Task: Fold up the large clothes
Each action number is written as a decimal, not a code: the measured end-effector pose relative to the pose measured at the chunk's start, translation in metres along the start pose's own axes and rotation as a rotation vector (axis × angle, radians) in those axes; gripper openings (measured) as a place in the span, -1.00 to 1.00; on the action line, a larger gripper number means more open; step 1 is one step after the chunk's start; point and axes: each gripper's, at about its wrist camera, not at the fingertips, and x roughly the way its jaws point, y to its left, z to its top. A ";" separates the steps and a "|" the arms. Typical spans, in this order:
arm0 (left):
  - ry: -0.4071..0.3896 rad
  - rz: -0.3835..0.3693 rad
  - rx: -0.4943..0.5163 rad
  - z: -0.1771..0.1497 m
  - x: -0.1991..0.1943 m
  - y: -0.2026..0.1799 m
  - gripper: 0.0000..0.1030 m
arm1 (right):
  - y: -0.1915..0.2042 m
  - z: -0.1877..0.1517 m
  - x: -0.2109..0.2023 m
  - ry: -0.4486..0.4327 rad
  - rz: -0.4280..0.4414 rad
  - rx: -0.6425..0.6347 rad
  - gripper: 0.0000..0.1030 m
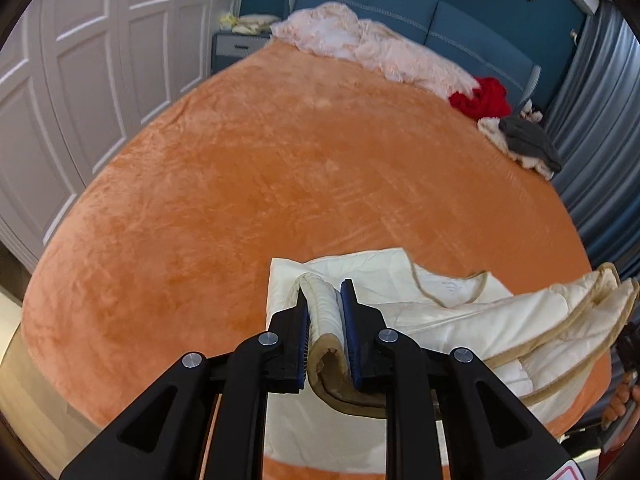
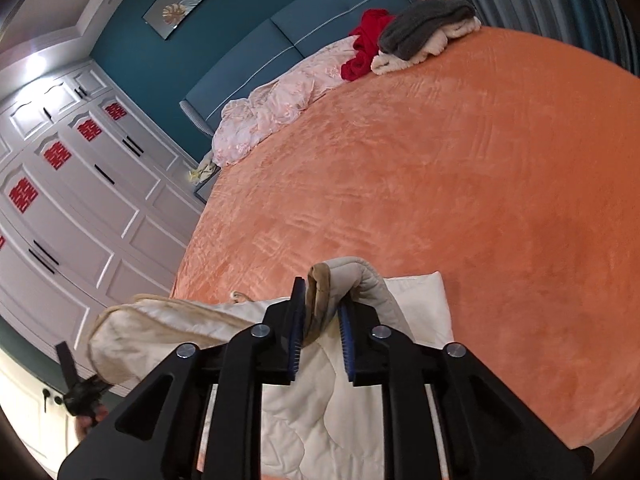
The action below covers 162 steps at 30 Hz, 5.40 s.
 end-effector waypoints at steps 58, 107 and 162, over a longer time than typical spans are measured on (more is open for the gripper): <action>0.094 0.044 -0.030 0.028 0.150 0.006 -0.83 | -0.023 -0.002 0.135 0.071 -0.324 -0.183 -0.84; 0.072 0.058 0.185 -0.045 0.224 -0.137 -0.50 | 0.074 -0.107 0.262 0.292 -0.269 -0.491 -0.91; 0.001 0.116 0.013 -0.103 0.149 -0.042 -0.42 | 0.114 -0.193 0.202 0.392 -0.294 -0.605 -0.83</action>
